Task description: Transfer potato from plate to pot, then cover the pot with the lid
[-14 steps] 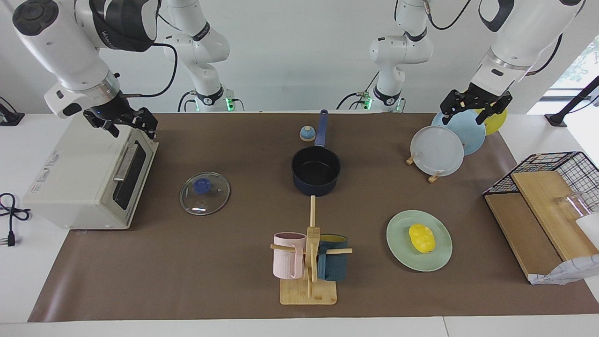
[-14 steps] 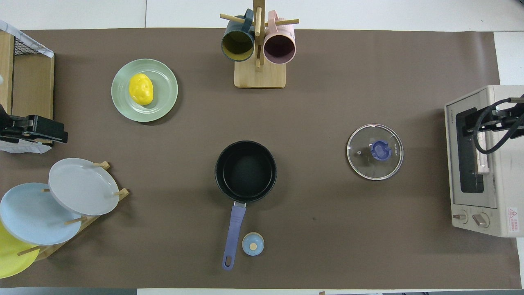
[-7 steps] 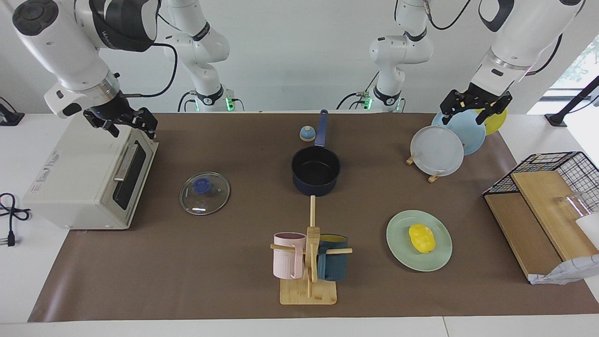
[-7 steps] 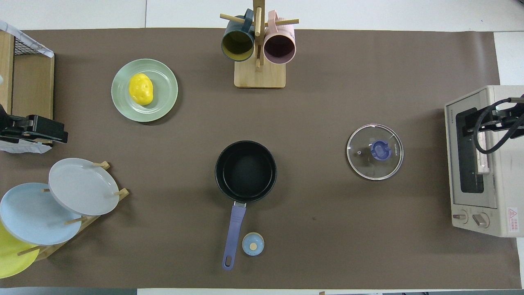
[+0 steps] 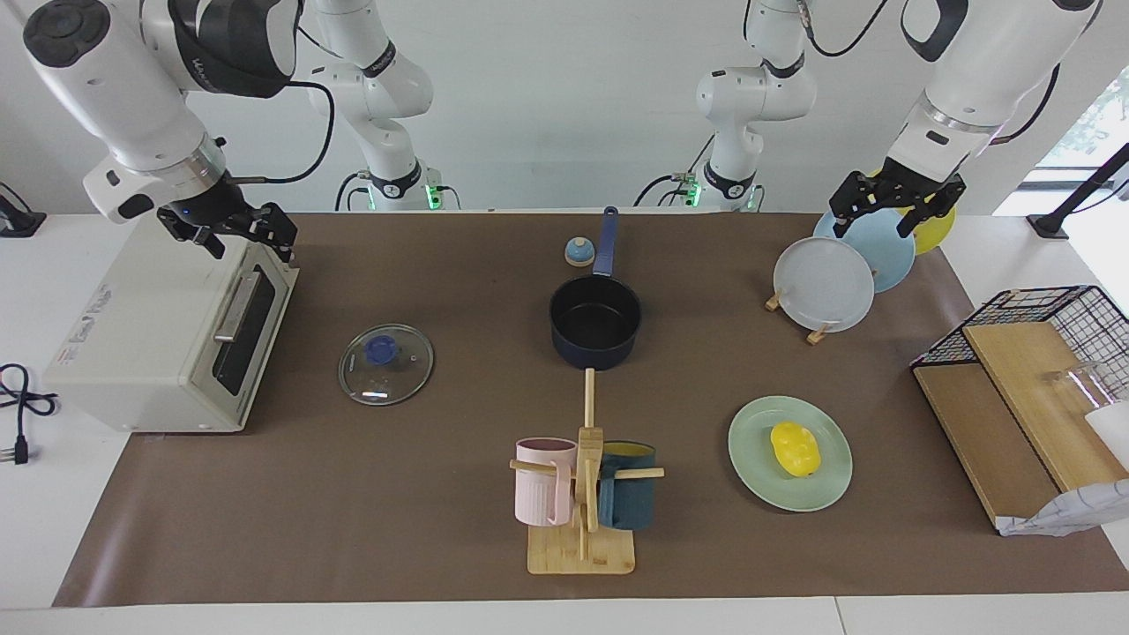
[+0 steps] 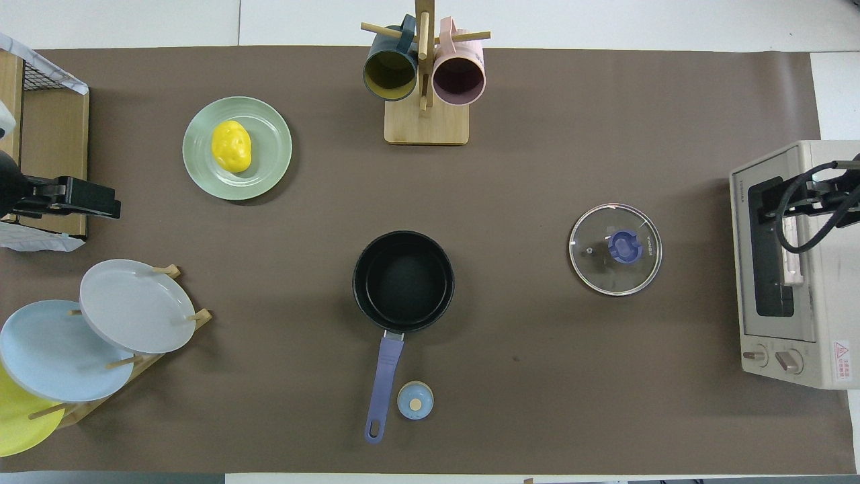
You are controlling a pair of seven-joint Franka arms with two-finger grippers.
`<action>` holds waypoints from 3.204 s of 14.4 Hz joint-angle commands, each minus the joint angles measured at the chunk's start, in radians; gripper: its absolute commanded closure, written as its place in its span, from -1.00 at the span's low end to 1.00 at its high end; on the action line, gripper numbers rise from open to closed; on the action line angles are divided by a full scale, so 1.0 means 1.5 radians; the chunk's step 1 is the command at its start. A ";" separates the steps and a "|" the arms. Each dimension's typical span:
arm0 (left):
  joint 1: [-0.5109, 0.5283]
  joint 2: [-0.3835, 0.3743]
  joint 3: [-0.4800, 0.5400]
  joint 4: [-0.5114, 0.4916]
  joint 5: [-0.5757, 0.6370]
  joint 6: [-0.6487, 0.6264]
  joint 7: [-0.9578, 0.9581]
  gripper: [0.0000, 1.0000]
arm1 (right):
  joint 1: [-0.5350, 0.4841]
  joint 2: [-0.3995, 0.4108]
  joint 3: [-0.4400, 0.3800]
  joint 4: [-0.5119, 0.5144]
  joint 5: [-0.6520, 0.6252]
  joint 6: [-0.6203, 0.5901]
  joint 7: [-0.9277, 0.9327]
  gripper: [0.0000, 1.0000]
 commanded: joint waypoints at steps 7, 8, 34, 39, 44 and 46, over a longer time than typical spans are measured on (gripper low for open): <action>-0.009 0.316 0.007 0.137 -0.042 0.171 -0.009 -1.00 | 0.006 -0.045 0.026 -0.102 0.017 0.124 -0.059 -1.00; -0.014 0.350 0.009 0.146 -0.041 0.195 -0.011 -1.00 | 0.006 -0.040 0.030 -0.126 0.019 0.157 -0.061 -1.00; -0.051 0.410 0.013 0.098 0.008 0.341 -0.118 1.00 | 0.056 0.067 0.057 -0.378 0.040 0.495 -0.080 -0.93; -0.072 0.233 0.004 0.094 -0.050 0.165 -0.140 1.00 | 0.057 0.067 0.057 -0.378 0.040 0.489 -0.080 -0.28; -0.206 0.104 0.000 0.034 -0.054 0.089 -0.297 1.00 | 0.063 0.071 0.058 -0.341 0.040 0.452 -0.080 0.17; -0.271 0.059 0.000 -0.062 -0.054 0.161 -0.326 1.00 | 0.075 0.079 0.059 -0.268 0.040 0.382 -0.074 0.18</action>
